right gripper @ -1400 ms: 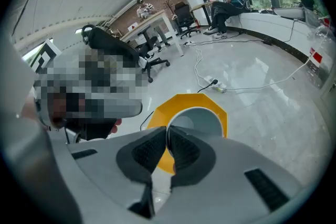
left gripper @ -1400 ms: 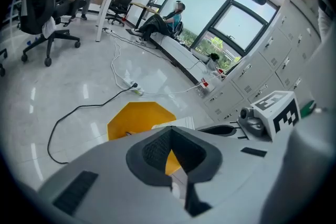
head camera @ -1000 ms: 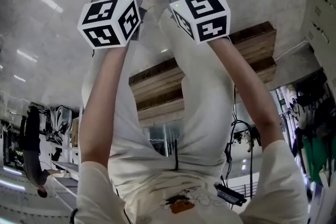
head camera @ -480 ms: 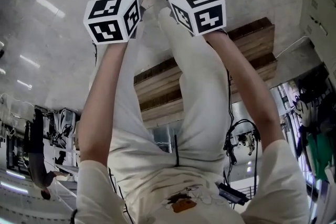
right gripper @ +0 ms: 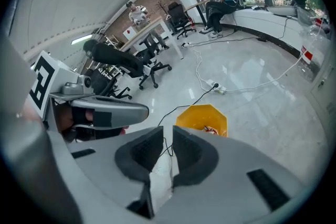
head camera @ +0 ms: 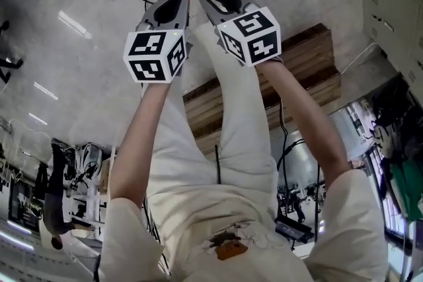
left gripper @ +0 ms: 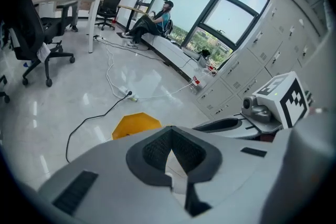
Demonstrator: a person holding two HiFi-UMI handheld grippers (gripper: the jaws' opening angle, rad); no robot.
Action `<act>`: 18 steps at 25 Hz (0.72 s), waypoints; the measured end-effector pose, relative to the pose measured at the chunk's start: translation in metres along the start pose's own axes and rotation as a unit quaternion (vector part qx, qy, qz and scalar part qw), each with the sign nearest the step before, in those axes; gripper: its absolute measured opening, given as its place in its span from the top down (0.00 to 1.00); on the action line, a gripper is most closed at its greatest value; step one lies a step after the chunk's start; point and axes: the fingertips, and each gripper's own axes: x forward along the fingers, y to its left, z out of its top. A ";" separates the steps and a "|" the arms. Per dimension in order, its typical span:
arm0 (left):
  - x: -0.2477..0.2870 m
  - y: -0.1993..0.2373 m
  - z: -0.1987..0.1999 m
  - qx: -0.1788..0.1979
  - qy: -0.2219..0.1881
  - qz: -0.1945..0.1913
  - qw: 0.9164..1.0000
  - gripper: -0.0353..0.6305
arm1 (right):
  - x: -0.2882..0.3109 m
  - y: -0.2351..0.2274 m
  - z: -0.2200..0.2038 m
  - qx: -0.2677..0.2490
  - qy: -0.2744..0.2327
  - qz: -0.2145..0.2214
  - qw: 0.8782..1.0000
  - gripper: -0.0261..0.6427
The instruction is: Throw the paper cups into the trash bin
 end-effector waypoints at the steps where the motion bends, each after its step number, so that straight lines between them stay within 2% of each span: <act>1: -0.010 -0.013 0.005 0.000 -0.001 -0.003 1.000 0.94 | -0.015 0.004 0.005 0.005 -0.002 0.002 1.000 0.91; 5: -0.068 -0.060 0.035 0.014 -0.009 -0.016 1.000 0.94 | -0.077 0.036 0.029 0.053 -0.031 0.019 0.998 0.92; 9: -0.138 -0.113 0.057 0.038 -0.036 -0.017 0.998 0.94 | -0.150 0.077 0.040 0.042 -0.059 0.018 0.997 0.92; 13: -0.187 -0.173 0.073 0.046 -0.050 -0.019 0.998 0.94 | -0.227 0.103 0.050 0.054 -0.084 0.038 0.994 0.92; 18: -0.241 -0.216 0.095 0.053 -0.069 -0.029 0.996 0.94 | -0.291 0.146 0.079 0.021 -0.111 0.059 0.992 0.92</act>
